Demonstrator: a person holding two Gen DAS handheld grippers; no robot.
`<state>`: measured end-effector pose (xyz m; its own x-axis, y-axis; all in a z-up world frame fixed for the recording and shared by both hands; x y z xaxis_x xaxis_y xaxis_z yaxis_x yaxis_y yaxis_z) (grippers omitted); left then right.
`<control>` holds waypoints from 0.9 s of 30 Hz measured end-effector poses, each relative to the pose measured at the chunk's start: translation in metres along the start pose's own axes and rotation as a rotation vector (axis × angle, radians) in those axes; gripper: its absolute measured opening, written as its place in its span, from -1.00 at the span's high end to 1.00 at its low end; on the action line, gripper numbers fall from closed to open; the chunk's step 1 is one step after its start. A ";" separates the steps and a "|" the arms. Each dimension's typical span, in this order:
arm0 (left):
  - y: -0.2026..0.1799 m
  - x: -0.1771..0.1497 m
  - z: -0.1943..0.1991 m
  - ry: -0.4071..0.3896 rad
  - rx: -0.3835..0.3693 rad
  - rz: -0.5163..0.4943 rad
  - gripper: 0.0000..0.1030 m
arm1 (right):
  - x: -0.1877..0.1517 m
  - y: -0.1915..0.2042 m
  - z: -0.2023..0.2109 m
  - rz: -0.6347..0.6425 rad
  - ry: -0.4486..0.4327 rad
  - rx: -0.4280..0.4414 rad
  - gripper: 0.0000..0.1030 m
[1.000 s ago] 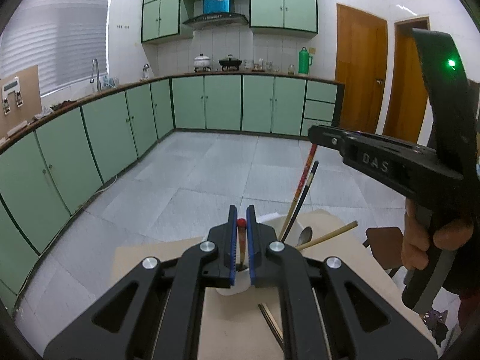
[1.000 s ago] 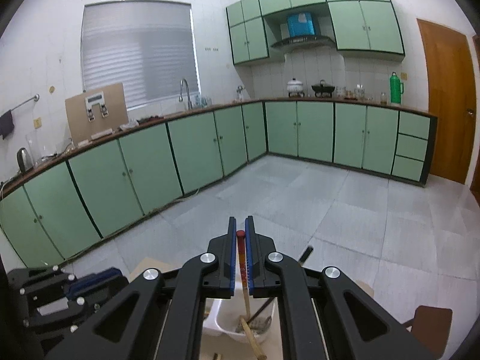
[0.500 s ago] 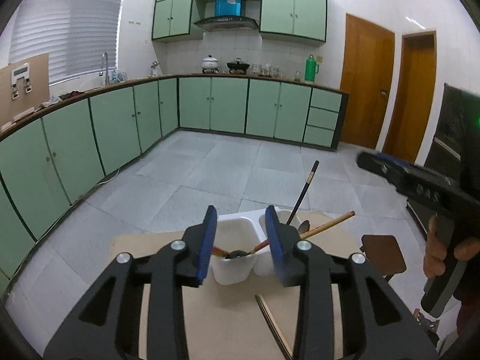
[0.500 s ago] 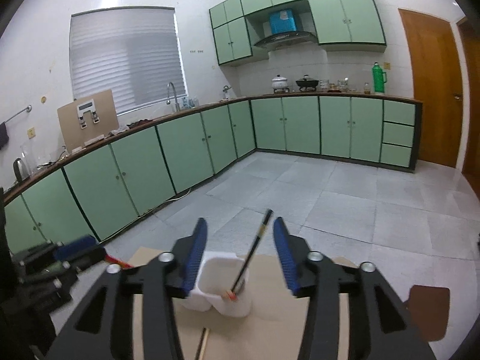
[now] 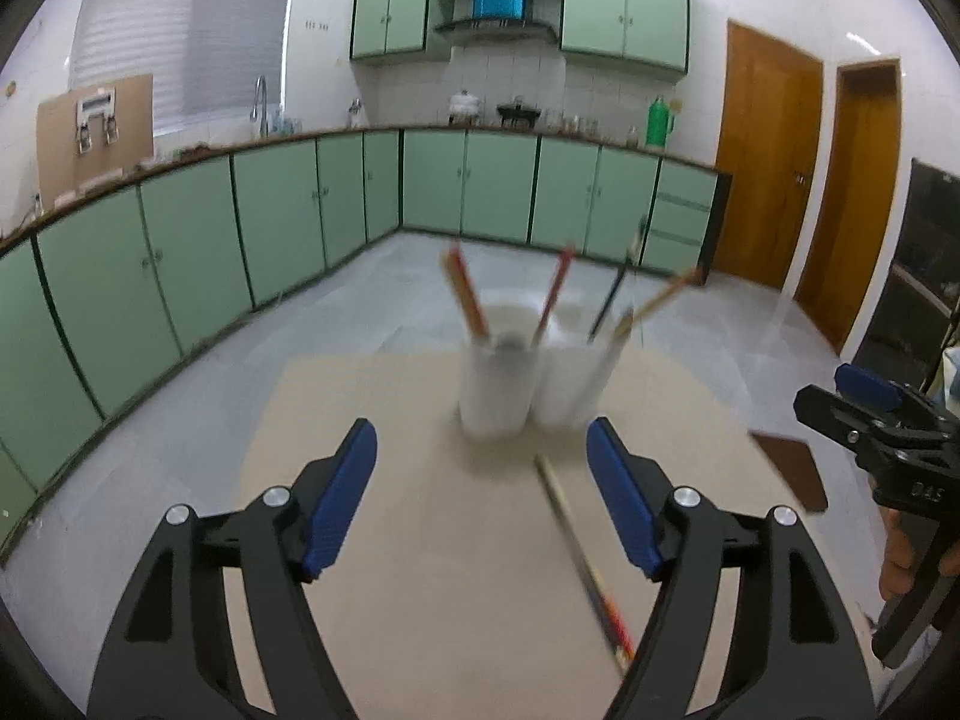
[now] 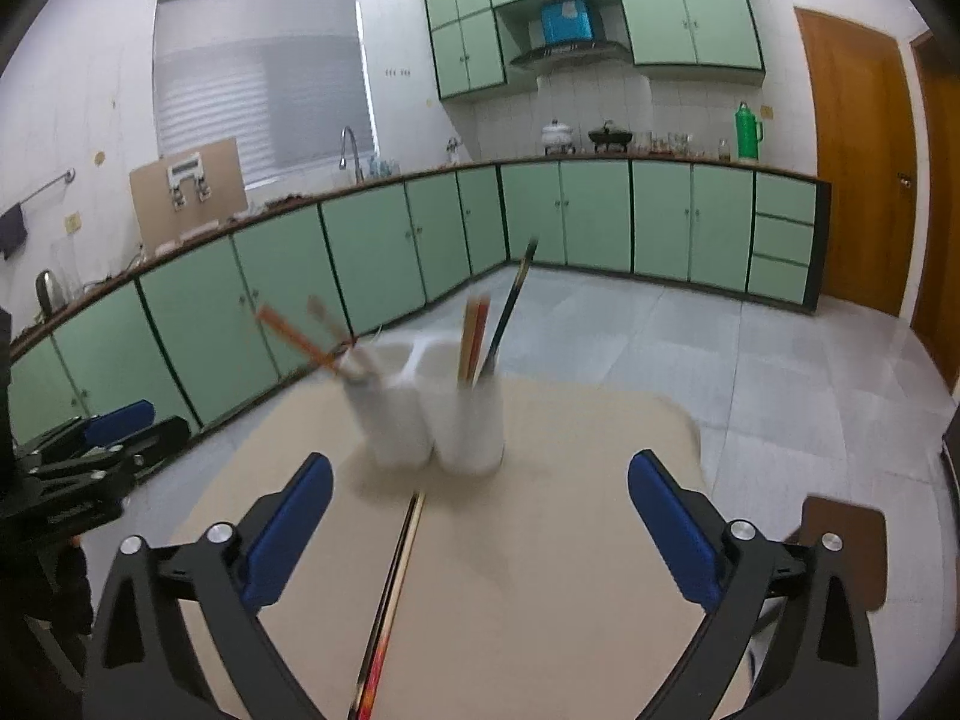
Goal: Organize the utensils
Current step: 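Withdraw both open grippers from the holder back over the table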
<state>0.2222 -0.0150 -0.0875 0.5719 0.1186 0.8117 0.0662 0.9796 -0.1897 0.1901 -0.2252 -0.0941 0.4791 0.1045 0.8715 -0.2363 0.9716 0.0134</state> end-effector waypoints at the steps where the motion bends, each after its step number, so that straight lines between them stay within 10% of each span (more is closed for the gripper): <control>1: 0.003 -0.009 0.000 0.018 0.003 0.004 -0.37 | -0.011 0.006 0.001 -0.004 0.017 0.008 -0.88; 18: 0.028 -0.129 -0.008 0.230 0.079 -0.045 -0.37 | -0.119 0.059 -0.010 0.026 0.217 0.032 -0.85; 27: 0.031 -0.143 -0.009 0.268 0.091 -0.047 -0.38 | -0.160 0.079 -0.018 0.114 0.295 0.012 -0.37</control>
<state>0.1496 -0.0028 -0.2140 0.7663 0.0376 0.6414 0.0307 0.9950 -0.0949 0.1095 -0.1613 -0.2412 0.6729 0.2712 0.6882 -0.3114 0.9478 -0.0691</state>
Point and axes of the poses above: each gripper's, at about its wrist camera, not at the fingertips, and z roughly against the way its jaws point, y to its left, x to its top, the point moved 4 cm from there along -z, roughly the way its jaws point, and after that the axes turned 9 degrees about z, right-handed, at the moved point
